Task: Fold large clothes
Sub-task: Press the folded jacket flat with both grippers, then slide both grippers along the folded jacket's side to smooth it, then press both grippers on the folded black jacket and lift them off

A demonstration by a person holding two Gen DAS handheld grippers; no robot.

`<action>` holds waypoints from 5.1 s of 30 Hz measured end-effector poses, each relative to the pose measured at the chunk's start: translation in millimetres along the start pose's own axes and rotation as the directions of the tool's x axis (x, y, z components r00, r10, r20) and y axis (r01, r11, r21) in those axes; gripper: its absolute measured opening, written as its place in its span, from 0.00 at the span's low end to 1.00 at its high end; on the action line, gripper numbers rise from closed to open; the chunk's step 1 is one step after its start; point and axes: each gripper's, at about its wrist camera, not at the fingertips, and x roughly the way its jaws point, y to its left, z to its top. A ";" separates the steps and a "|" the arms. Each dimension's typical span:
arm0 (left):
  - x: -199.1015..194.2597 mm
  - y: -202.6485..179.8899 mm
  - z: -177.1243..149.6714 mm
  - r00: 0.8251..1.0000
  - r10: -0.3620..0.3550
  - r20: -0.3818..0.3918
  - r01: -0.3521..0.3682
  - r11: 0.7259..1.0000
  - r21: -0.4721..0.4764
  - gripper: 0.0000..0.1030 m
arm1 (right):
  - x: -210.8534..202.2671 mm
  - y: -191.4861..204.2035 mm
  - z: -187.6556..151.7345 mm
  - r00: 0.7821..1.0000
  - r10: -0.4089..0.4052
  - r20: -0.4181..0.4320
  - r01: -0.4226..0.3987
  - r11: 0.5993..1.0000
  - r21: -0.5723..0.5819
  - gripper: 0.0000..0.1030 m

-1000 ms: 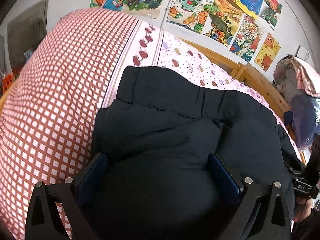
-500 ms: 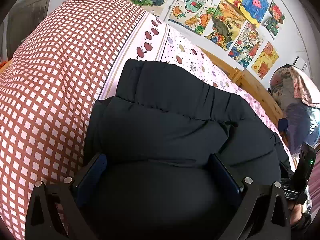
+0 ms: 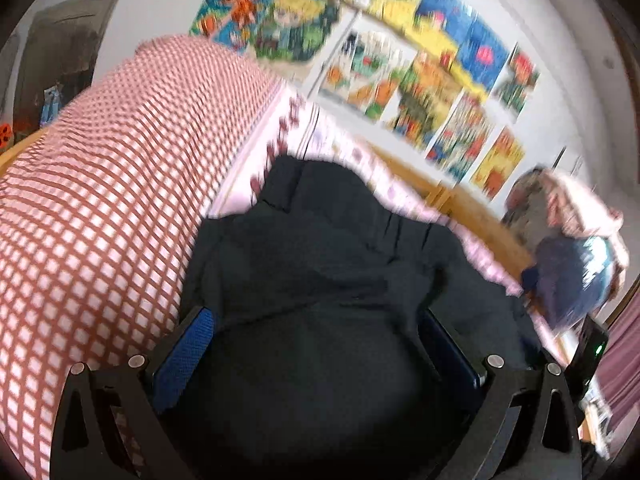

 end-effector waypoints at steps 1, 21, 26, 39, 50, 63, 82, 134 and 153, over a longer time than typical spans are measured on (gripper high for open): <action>-7.8 1.1 1.7 1.000 -0.007 0.016 0.007 1.000 -0.004 1.00 | -7.7 1.2 0.4 1.000 -0.020 0.020 0.020 1.000 -0.005 0.98; -6.1 38.0 1.5 0.966 -0.112 -0.233 0.104 0.994 -0.045 1.00 | -121.2 -87.6 0.1 0.987 -0.153 0.051 0.146 0.982 0.119 0.98; 0.5 38.4 -3.2 0.948 -0.128 -0.290 0.127 0.992 -0.023 1.00 | -99.7 -139.2 -19.4 0.996 -0.062 -0.060 0.077 0.951 0.301 0.98; 21.8 52.3 -11.8 0.897 -0.269 -0.349 0.237 0.962 -0.132 1.00 | -33.7 -155.4 -73.4 0.972 0.193 -0.133 -0.098 0.848 0.521 0.99; 25.6 54.9 -14.3 0.885 -0.299 -0.357 0.267 0.954 -0.136 1.00 | -24.0 -141.1 -90.3 0.937 0.329 -0.113 -0.220 0.811 0.542 0.99; 32.4 50.1 -16.3 0.879 -0.306 -0.366 0.277 0.952 -0.132 1.00 | -10.8 -128.8 -92.8 0.920 0.371 -0.124 -0.252 0.805 0.537 0.99; 28.3 64.2 -18.6 0.831 -0.445 -0.334 0.414 0.895 -0.164 1.00 | -26.0 -133.0 -103.7 0.941 0.314 -0.131 -0.212 0.843 0.495 0.99; -165.9 -49.3 -11.4 0.943 -0.290 -0.163 0.310 0.944 0.116 0.32 | -245.4 -30.5 -7.4 0.987 0.133 0.095 -0.154 0.953 0.260 0.15; -140.2 -7.4 -45.0 0.970 -0.130 -0.204 0.142 0.989 0.044 0.58 | -215.0 -43.9 -80.6 0.999 0.046 0.017 -0.049 0.926 0.375 0.26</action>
